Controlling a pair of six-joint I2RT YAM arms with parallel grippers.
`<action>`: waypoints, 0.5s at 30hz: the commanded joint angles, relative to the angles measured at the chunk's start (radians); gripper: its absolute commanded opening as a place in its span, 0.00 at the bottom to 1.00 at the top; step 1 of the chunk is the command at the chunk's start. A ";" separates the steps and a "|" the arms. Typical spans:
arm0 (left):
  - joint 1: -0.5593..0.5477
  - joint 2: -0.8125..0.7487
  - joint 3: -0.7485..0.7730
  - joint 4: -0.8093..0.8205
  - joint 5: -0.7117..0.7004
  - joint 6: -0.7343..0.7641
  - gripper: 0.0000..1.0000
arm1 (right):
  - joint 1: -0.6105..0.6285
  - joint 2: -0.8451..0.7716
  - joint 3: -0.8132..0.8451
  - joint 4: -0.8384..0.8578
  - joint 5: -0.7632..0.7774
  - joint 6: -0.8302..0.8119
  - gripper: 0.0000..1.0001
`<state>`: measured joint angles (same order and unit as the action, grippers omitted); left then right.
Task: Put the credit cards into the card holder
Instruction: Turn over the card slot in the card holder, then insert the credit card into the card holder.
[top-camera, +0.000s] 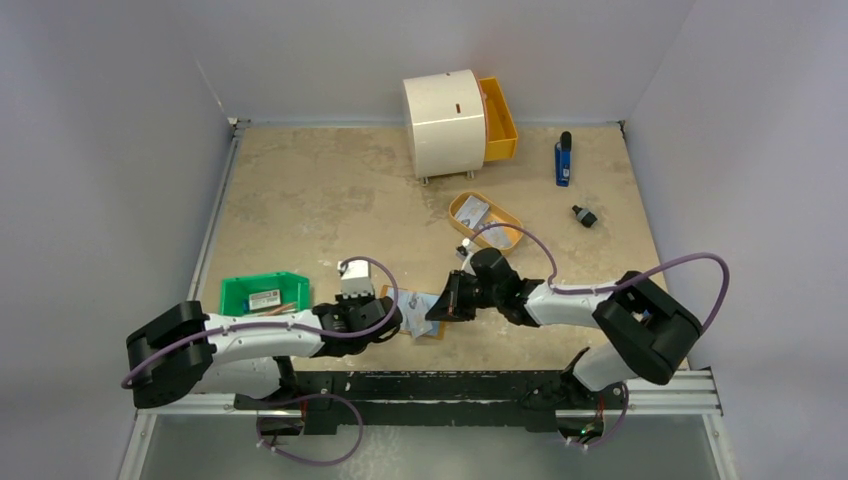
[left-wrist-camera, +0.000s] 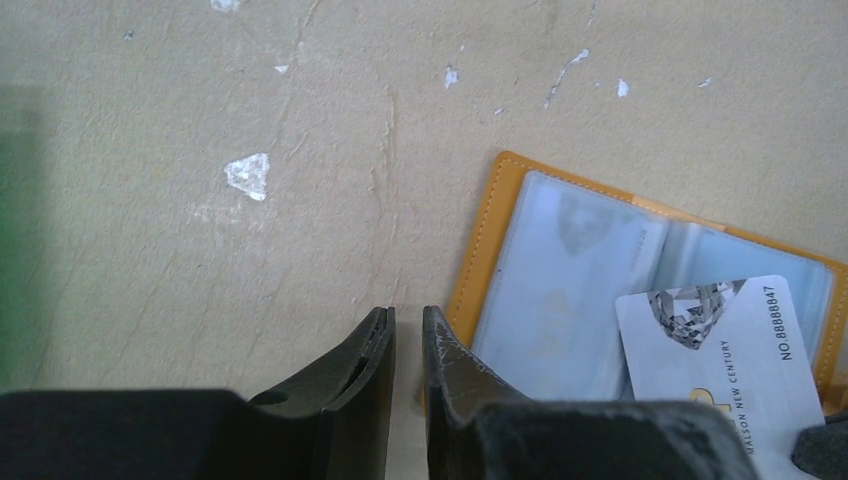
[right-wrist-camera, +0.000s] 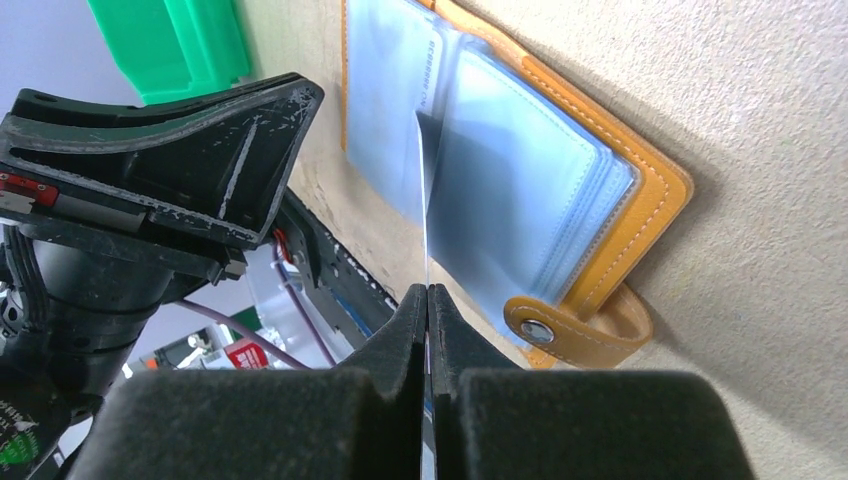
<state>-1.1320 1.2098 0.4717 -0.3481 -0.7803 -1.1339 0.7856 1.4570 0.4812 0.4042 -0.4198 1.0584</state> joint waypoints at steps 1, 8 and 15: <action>0.006 -0.016 -0.028 0.017 -0.006 -0.046 0.15 | 0.006 0.024 0.011 0.044 -0.026 0.013 0.00; 0.006 0.000 -0.064 0.082 0.053 -0.067 0.11 | 0.006 0.038 0.003 0.065 -0.005 0.049 0.00; 0.006 -0.005 -0.086 0.117 0.080 -0.066 0.08 | 0.006 0.046 -0.022 0.098 0.017 0.116 0.00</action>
<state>-1.1320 1.2087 0.4126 -0.2695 -0.7429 -1.1717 0.7856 1.4994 0.4801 0.4572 -0.4202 1.1221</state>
